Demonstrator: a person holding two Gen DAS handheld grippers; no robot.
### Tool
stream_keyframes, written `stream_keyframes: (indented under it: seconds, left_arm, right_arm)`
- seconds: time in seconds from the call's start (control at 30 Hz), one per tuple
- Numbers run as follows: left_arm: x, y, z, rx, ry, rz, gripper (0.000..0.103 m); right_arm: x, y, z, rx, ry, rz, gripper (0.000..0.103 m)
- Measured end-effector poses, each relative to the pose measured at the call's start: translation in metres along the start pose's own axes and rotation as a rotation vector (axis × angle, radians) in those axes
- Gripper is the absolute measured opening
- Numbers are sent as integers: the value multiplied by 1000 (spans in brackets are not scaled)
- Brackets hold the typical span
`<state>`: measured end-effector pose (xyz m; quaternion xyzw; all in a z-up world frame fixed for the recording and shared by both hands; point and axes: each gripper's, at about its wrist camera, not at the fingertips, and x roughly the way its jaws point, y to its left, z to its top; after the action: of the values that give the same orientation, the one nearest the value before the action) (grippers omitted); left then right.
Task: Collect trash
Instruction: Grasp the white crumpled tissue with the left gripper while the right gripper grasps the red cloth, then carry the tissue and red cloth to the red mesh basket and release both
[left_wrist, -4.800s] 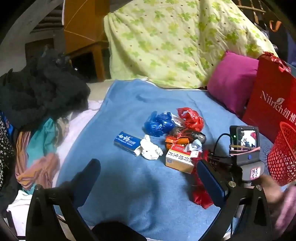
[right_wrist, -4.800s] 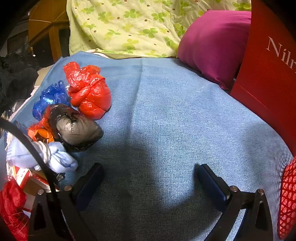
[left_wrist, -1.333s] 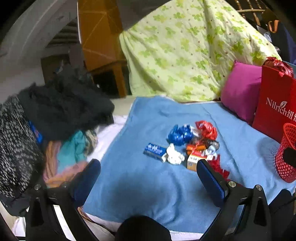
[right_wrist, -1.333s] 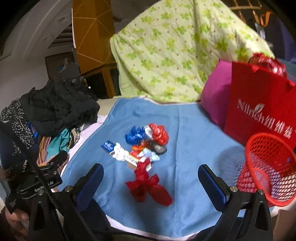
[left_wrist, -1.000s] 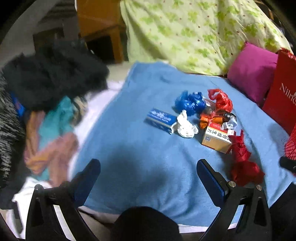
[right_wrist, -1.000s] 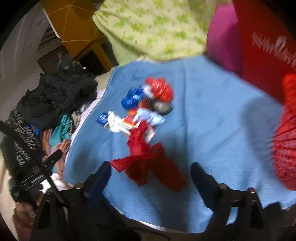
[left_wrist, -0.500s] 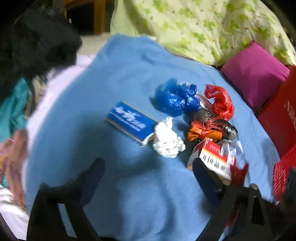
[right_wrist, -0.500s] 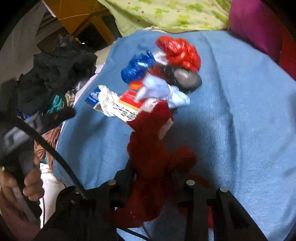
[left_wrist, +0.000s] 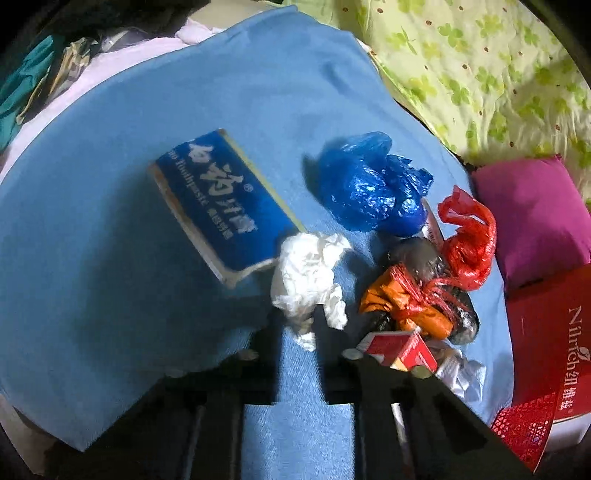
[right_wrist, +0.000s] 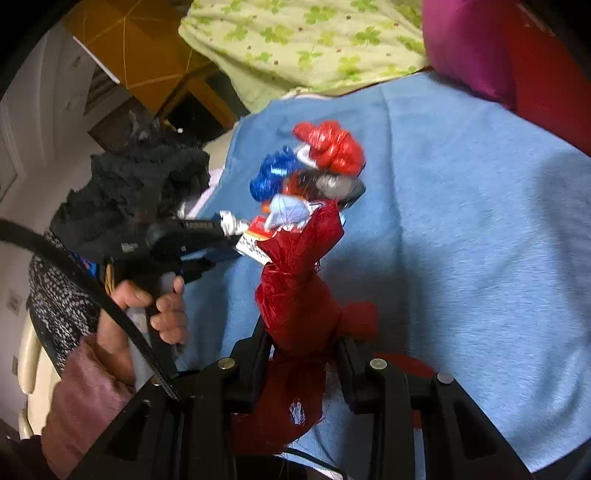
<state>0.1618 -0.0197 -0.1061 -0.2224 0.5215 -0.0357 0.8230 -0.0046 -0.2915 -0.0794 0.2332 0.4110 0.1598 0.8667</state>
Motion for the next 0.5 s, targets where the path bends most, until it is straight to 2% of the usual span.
stream_keyframes:
  seconds: [0.13,0.27,0.4,0.5]
  left_arm:
    - [-19,6,-14,23,-35,3,12]
    - [-51,10,-28,72,-83,19,12]
    - [-94,-1,-39,185,-139,26,12]
    - [-127,-41,-55,328,-177,-4,12]
  right_arm:
    - [-19,1,2,21,-43,29,35]
    - [-50,-1,8,54,-98,94,35]
    - [-86,-1,13,54,-176,112,35]
    - [-126,-3,19,50,-262,99,35]
